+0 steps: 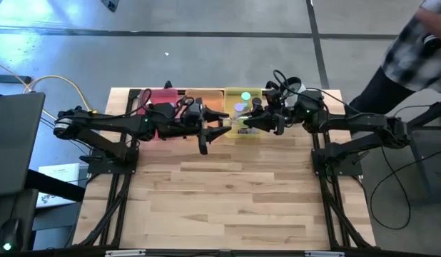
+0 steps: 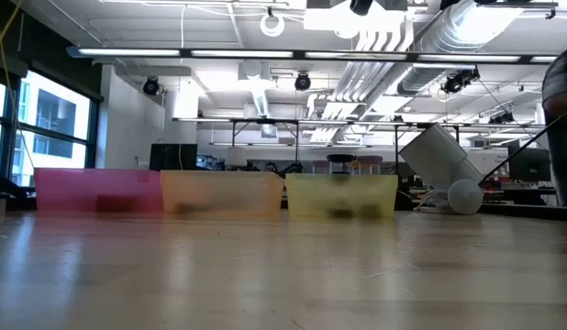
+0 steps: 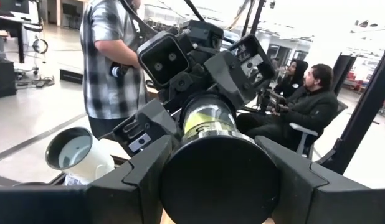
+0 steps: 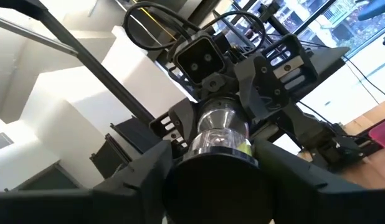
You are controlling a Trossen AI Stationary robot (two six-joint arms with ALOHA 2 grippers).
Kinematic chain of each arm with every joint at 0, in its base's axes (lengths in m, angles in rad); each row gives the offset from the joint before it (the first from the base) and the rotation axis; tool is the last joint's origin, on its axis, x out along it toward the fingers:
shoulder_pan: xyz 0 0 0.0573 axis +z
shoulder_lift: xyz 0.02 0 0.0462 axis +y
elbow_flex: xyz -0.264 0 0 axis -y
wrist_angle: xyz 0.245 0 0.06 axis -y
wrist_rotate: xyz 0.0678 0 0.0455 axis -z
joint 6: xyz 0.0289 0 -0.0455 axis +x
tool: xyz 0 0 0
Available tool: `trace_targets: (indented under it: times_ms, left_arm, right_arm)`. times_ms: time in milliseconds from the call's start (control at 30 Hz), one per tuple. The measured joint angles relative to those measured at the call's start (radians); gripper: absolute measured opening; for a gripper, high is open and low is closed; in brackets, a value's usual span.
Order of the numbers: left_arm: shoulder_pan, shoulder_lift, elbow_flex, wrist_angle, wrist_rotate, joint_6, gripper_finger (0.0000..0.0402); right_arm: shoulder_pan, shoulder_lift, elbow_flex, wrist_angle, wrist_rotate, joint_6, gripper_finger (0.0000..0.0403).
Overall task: Pick & Place Office items
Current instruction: Put the green hourglass into the yellow bin
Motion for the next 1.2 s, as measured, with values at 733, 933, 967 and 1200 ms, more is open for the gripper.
trace_targets:
  times_ms: [733, 933, 967, 1200]
  left_arm:
    - [0.001, 0.002, -0.001, 0.044, 0.084, -0.001, 0.023]
    - [0.001, 0.002, -0.001, 0.043, 0.087, 0.031, 0.0239]
    - [0.001, 0.002, -0.001, 0.043, 0.087, 0.031, 0.0244]
    - [0.002, 0.0, -0.001, 0.048, 0.082, 0.026, 0.0315]
  right_arm:
    - [-0.01, -0.002, 0.001, -0.024, -0.084, -0.033, 0.0193]
    - [-0.01, -0.002, 0.001, -0.036, -0.091, -0.035, 0.0193]
    - [-0.01, -0.002, 0.001, -0.039, -0.092, -0.038, 0.0193]
    - [-0.009, -0.003, 0.001, -0.088, -0.132, -0.057, 0.0193]
